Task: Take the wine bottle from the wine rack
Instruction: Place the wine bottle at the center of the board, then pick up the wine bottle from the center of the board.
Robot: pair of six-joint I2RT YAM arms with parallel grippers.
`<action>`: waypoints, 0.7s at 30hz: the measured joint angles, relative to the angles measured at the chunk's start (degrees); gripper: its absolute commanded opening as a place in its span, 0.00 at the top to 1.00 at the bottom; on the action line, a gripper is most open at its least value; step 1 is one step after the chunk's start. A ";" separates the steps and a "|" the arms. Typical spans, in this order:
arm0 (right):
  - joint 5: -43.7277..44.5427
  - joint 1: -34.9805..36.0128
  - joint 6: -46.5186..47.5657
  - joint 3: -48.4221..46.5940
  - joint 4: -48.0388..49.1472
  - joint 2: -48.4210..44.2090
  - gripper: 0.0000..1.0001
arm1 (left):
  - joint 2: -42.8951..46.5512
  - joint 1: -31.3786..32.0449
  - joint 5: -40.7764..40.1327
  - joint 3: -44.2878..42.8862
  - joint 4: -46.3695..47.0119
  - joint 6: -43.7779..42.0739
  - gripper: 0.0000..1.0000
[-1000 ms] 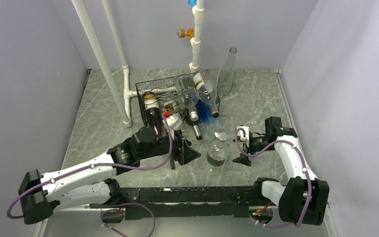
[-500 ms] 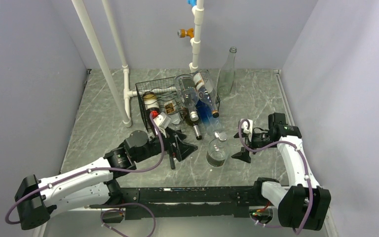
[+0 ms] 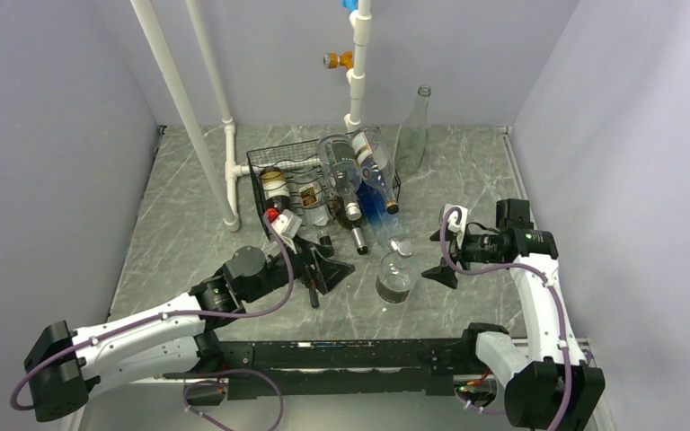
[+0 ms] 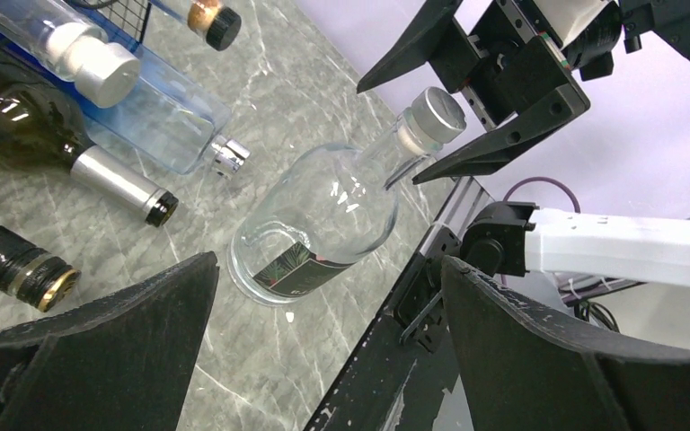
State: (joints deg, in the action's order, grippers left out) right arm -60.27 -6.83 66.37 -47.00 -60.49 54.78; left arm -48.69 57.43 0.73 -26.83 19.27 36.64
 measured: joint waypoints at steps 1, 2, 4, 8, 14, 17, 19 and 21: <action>-0.02 0.00 -0.02 -0.48 -0.11 0.00 0.00 | 0.46 0.00 -0.37 0.22 0.24 0.02 0.01; -0.07 0.00 -0.02 -1.01 -0.31 0.00 0.00 | 0.90 0.00 -0.74 0.37 0.24 0.02 0.01; -0.24 0.00 -0.04 -1.70 -0.48 0.00 0.00 | 1.62 -0.07 -1.46 0.48 0.28 0.00 0.00; -0.35 0.00 -0.17 -1.90 -0.74 -0.07 0.00 | 2.47 -0.26 -1.73 0.48 -0.09 -0.20 0.01; -0.74 0.00 -1.03 -1.90 -1.11 -0.96 0.00 | 2.49 -0.35 -1.25 0.46 -1.25 -0.61 0.01; -1.70 0.00 -2.10 -2.12 -1.20 -1.25 0.00 | 2.69 -0.35 -0.96 0.46 -2.12 -0.61 0.01; -2.40 0.00 -1.95 -2.97 -1.53 -1.11 0.00 | 3.13 -0.35 -0.96 0.39 -3.21 -0.63 0.00; -3.54 0.02 -1.22 -4.22 -2.36 -0.87 0.00 | 3.30 -0.35 -0.96 0.04 -4.31 -0.70 0.00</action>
State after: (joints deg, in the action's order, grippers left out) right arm -63.81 -6.81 65.14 -51.22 -62.85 53.91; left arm -45.39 57.08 -0.23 -26.79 14.96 35.94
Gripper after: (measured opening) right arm 0.993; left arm 0.994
